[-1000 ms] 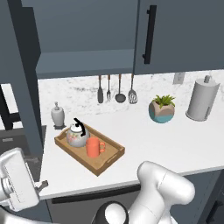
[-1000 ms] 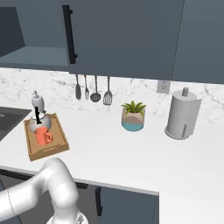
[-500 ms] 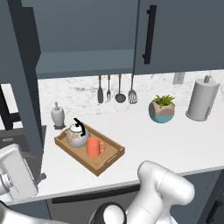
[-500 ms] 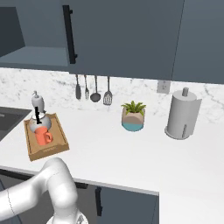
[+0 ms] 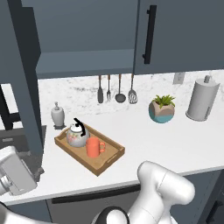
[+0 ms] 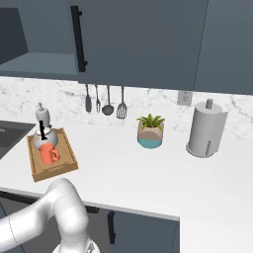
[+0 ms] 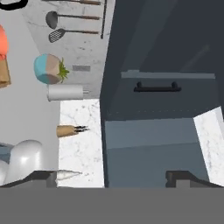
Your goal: Pick the kettle from the counter and place it on the tray. Then pick the mug from the cabinet and place it on the tray. Then close the cabinet doors.
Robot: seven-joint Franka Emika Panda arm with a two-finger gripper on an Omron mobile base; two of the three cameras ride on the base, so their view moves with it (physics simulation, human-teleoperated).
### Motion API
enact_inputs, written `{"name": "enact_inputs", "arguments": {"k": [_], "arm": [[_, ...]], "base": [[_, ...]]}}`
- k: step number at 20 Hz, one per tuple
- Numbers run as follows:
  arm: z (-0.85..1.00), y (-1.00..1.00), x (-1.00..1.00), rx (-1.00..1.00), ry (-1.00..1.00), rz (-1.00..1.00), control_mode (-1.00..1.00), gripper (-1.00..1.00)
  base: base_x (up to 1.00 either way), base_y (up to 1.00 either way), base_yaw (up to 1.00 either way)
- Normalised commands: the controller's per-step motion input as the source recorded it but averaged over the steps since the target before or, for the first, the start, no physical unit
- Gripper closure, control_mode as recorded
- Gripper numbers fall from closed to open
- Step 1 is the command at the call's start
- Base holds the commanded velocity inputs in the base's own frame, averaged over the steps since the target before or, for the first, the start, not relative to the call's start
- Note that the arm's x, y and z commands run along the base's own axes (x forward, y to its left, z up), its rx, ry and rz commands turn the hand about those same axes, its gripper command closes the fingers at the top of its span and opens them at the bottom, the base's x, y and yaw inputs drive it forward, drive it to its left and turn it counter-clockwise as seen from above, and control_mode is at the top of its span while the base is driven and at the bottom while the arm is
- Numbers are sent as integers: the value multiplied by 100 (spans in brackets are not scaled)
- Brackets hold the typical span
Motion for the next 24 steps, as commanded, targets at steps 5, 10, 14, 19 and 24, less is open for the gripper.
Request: {"name": "enact_inputs", "arguments": {"k": [5,10,14,19,24], "arm": [[21,0,1,-9,-2,8,-100,-100],[20,0,0,-24,3,4,-100,-100],[23,1,0,-26,14,0,-100,-100],[34,0,0,-19,11,0,-100,-100],[36,-16,0,-4,9,3,-100,-100]], "base": [[0,0,0],[0,0,0],[0,0,0],[0,0,0],[0,0,0]]}}
